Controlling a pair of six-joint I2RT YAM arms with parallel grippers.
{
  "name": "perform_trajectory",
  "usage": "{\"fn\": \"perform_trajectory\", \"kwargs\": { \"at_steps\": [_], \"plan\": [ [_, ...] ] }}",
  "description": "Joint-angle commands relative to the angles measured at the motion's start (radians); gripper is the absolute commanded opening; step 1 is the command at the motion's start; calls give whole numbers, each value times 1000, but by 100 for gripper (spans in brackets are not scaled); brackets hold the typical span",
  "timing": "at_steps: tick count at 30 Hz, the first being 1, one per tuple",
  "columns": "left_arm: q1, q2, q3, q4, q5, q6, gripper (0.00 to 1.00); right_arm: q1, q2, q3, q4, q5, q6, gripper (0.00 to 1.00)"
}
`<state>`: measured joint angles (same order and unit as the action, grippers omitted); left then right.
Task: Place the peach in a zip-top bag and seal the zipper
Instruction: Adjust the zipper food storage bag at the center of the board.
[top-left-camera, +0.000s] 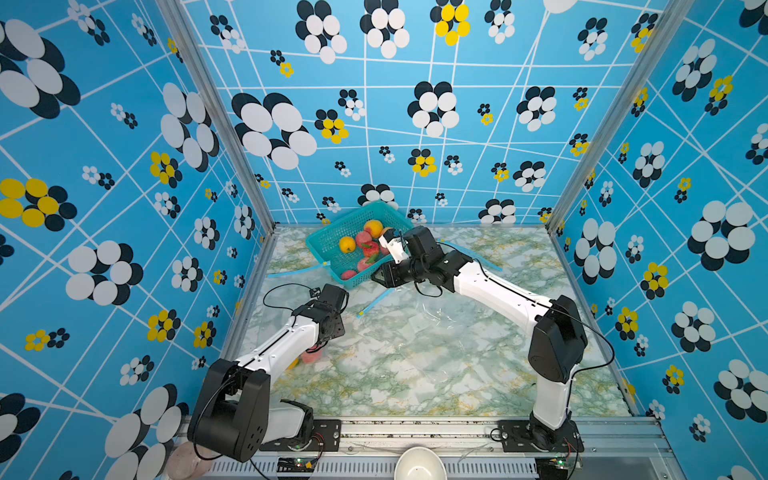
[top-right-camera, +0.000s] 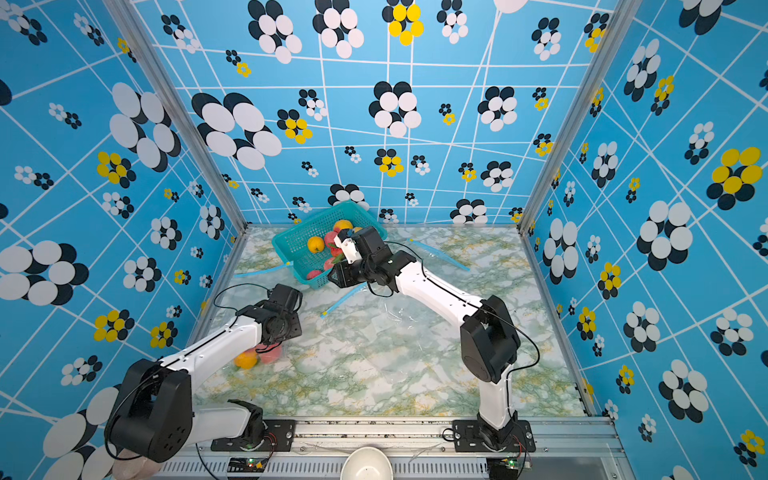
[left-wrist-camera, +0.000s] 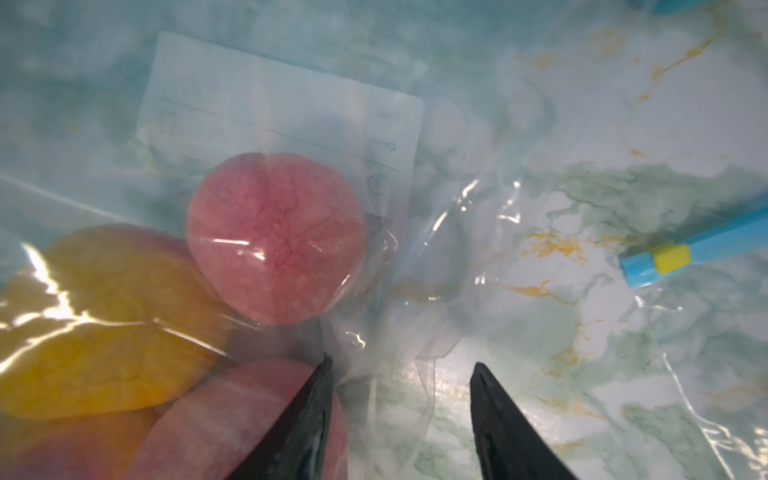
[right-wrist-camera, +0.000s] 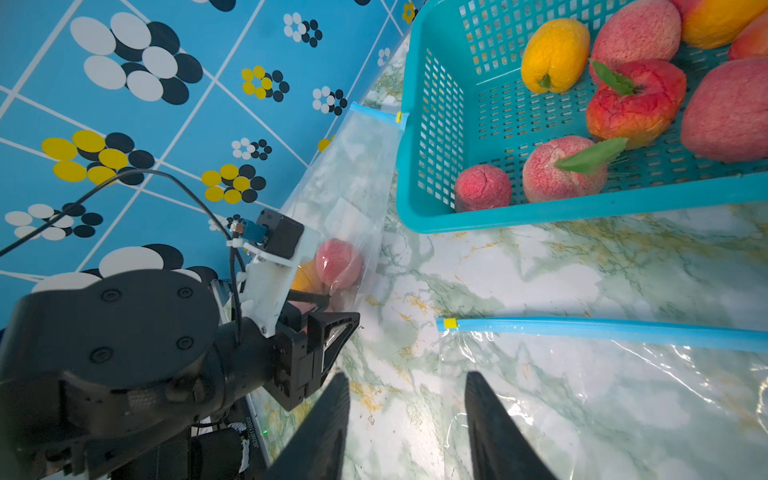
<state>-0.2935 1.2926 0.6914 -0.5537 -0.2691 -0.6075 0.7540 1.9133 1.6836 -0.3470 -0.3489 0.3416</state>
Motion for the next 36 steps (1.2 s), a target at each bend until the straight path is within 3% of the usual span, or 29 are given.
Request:
{"fn": "perform_trajectory", "kwargs": {
  "at_steps": [1, 6, 10, 15, 20, 26, 31, 36],
  "plan": [
    [-6, -90, -47, -106, 4, -36, 55, -1, -32, 28, -5, -12, -2, 48],
    [-9, -215, -58, -192, 19, -61, 57, -1, -34, 38, -19, -3, -12, 49],
    [-18, -246, 1, -156, 76, -77, 58, -26, -43, 45, -80, 73, -3, 50],
    [-160, -182, 181, -128, 15, -88, 61, -166, -167, -128, -76, 134, 106, 53],
    [-302, -22, 313, -26, 15, -54, 62, -363, -280, -327, -99, 192, 153, 58],
    [-355, 194, 423, 127, 112, -23, 63, -587, -312, -514, -21, 209, 231, 63],
    [-364, 342, 518, 208, 214, -13, 70, -665, -270, -550, 20, 207, 243, 64],
    [-366, 508, 596, 295, 311, -47, 71, -668, -267, -581, 61, 151, 245, 64]
  ]
}}
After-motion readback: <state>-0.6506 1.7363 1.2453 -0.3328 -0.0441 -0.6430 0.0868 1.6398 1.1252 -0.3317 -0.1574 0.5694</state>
